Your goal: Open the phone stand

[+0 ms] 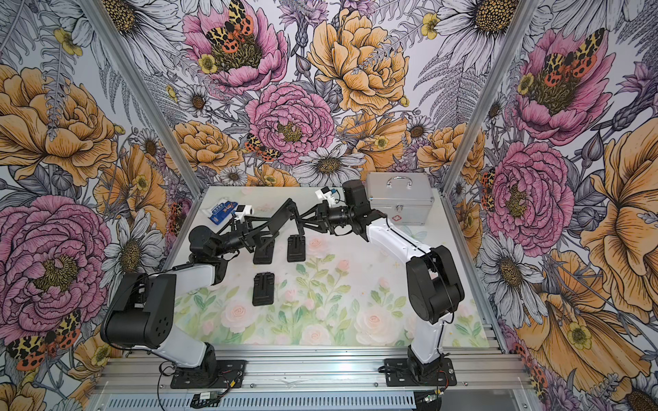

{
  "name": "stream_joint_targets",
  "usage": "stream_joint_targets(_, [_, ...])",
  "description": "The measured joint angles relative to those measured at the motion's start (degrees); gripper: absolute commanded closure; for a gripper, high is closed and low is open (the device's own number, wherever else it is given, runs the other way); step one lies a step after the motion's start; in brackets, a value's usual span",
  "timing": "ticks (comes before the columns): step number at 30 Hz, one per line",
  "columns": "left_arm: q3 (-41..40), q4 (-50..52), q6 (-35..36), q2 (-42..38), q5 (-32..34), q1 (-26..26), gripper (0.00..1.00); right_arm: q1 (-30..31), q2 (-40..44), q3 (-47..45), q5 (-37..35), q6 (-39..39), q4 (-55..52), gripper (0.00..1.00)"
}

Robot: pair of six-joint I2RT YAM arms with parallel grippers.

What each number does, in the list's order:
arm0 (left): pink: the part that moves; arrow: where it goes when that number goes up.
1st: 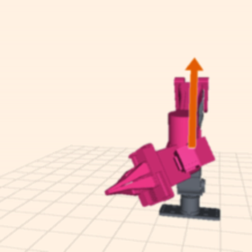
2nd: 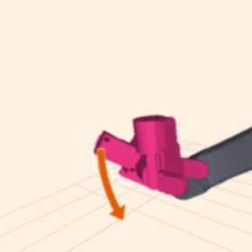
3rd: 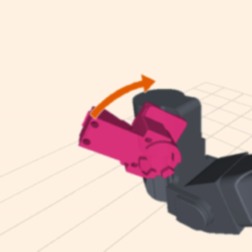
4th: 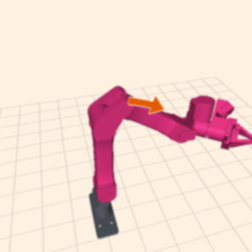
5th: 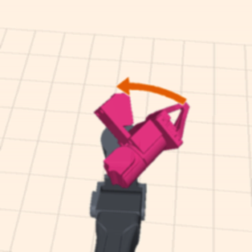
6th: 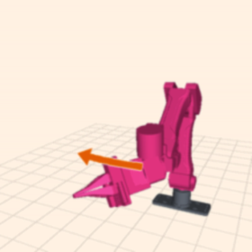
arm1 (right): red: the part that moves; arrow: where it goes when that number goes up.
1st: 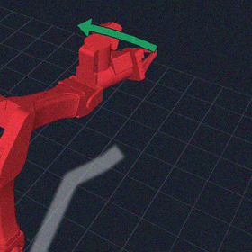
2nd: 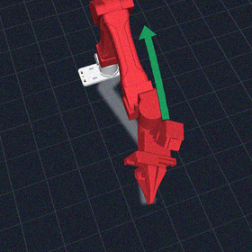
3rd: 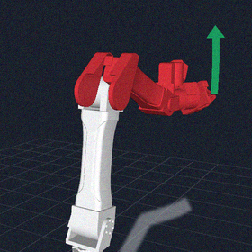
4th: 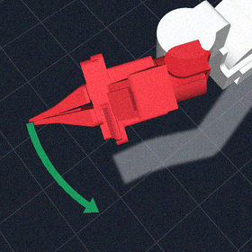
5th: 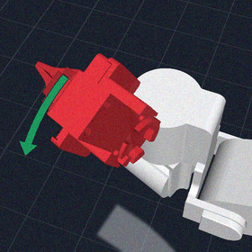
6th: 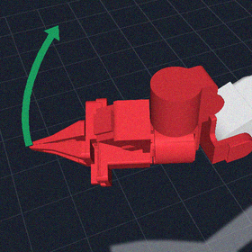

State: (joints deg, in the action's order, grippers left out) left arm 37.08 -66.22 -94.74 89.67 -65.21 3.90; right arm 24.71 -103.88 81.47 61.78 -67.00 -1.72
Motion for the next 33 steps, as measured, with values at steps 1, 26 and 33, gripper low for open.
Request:
stream_joint_targets(1, [-0.09,0.04,0.48,-0.13,0.02,0.00,0.42,-0.20,0.00,0.20,-0.20,-0.39,-0.20,0.63])
stream_joint_targets(26, [-0.46,10.71,8.85,-4.37,0.13,0.00,0.42,1.95,0.00,26.47,-22.49,26.95,-38.29,0.43])
stream_joint_targets(33, [-0.48,13.75,10.97,-4.96,0.13,0.00,0.43,12.15,-1.14,34.80,-44.09,38.18,-54.42,0.46])
